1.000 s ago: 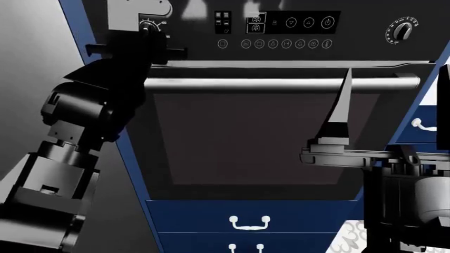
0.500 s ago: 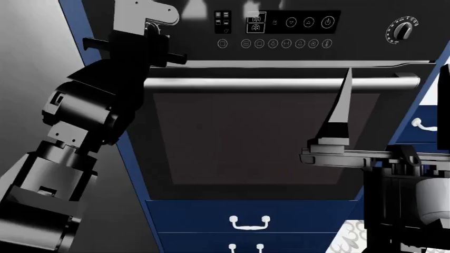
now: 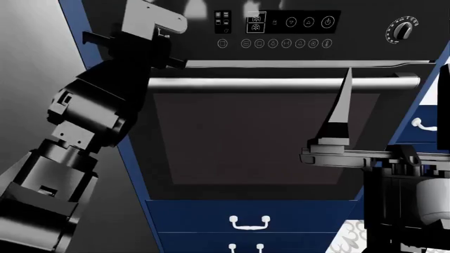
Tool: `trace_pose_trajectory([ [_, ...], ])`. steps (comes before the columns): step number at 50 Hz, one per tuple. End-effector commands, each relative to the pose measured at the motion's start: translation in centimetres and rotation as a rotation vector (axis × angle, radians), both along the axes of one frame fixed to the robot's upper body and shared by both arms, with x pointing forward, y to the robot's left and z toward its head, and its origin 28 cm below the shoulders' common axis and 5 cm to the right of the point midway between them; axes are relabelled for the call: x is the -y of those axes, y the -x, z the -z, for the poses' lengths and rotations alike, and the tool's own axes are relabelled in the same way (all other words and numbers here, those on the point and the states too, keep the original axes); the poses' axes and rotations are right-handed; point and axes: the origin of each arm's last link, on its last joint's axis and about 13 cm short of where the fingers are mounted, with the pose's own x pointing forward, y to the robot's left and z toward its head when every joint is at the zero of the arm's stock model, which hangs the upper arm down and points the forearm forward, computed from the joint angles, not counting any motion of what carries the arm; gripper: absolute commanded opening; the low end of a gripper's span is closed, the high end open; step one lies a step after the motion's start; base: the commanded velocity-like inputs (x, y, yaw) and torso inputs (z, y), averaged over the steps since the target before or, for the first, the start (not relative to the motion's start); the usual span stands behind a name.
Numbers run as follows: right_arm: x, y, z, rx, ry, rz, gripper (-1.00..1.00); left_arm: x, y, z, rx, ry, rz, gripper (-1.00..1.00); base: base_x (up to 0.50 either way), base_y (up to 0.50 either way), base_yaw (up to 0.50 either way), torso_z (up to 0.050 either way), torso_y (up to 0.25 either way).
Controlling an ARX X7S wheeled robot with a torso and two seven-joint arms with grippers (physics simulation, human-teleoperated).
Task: Preheat the oven by turning the temperature knob.
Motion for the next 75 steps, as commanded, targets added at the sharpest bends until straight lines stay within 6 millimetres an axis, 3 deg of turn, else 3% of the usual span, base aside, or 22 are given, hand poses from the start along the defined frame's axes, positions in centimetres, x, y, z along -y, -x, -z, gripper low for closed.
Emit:
trace_pose_trajectory([
  [1, 0.0, 0.0, 0.0, 0.004, -0.001, -0.001, 1.00, -0.7, -0.1, 0.2, 0.016, -0.095, -0.076, -1.00, 0.00, 0.00, 0.00, 0.000, 0.000],
  [58, 0.0, 0.0, 0.0, 0.024, -0.017, -0.004, 1.00, -1.5, -0.5, 1.8, 0.061, -0.466, -0.191, -1.00, 0.00, 0.00, 0.00, 0.000, 0.000],
  [75, 0.0, 0.0, 0.0, 0.026, -0.020, -0.006, 1.00, -1.6, -0.8, 2.3, 0.049, -0.487, -0.193, -1.00, 0.00, 0.00, 0.00, 0.000, 0.000],
])
